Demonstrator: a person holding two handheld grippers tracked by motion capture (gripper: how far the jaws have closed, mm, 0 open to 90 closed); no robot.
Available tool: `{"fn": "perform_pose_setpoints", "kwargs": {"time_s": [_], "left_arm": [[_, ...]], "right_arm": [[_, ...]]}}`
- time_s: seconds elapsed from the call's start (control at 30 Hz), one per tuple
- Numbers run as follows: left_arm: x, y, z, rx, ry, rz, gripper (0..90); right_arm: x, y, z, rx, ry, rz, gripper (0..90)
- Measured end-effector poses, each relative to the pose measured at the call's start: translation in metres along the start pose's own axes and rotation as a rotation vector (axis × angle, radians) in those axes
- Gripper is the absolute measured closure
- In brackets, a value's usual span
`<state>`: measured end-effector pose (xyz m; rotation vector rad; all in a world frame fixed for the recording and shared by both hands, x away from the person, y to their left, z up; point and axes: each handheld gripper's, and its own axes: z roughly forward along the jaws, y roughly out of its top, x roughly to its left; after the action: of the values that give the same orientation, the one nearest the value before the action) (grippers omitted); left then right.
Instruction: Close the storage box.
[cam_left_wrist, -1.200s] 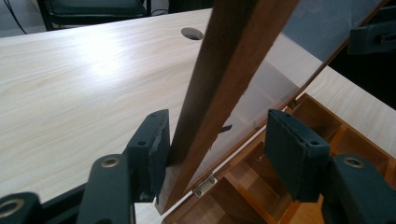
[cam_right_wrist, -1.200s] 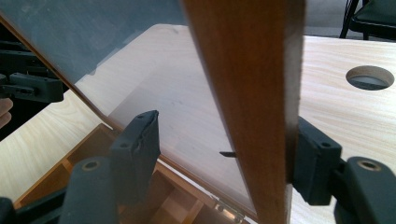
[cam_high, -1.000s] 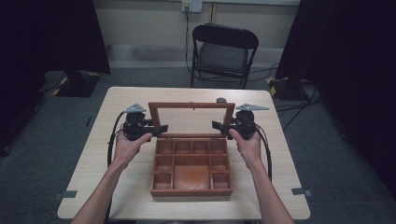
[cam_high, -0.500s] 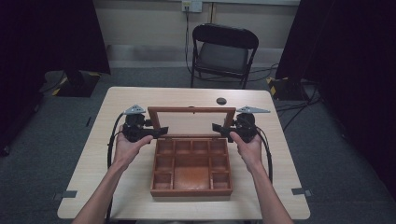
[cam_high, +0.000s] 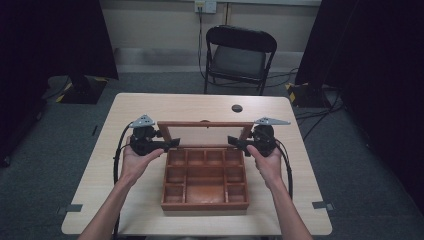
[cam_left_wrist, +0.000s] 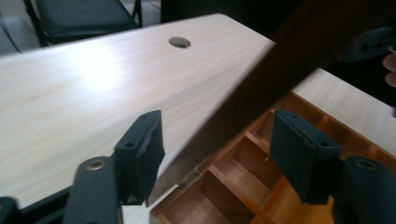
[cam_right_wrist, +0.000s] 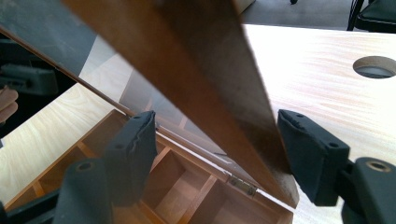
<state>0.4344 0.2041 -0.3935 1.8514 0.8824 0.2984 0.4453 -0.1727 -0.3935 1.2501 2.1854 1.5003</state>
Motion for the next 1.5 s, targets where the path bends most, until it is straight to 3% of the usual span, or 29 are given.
{"fn": "perform_pose_setpoints", "kwargs": {"time_s": [0.23, 0.27, 0.47, 0.87, 1.5], "left_arm": [[-0.002, -0.002, -0.004, 0.001, -0.019, 0.004, 39.3], [-0.002, -0.002, -0.004, 0.003, -0.018, 0.019, 39.8], [-0.011, -0.005, -0.006, -0.009, -0.051, 0.017, 40.6], [-0.017, -0.014, -0.009, 0.005, -0.056, 0.033, 36.7], [-0.015, -0.014, -0.008, 0.009, -0.064, 0.021, 34.9]], "right_arm": [[0.003, -0.005, -0.005, 0.004, -0.001, -0.010, 28.1], [0.004, -0.006, -0.005, 0.005, 0.001, -0.008, 27.6], [0.007, -0.013, -0.008, 0.007, -0.001, -0.020, 25.8], [0.015, -0.023, -0.014, 0.021, -0.015, -0.069, 23.9], [0.013, -0.027, -0.019, 0.019, -0.020, -0.033, 23.1]]}}
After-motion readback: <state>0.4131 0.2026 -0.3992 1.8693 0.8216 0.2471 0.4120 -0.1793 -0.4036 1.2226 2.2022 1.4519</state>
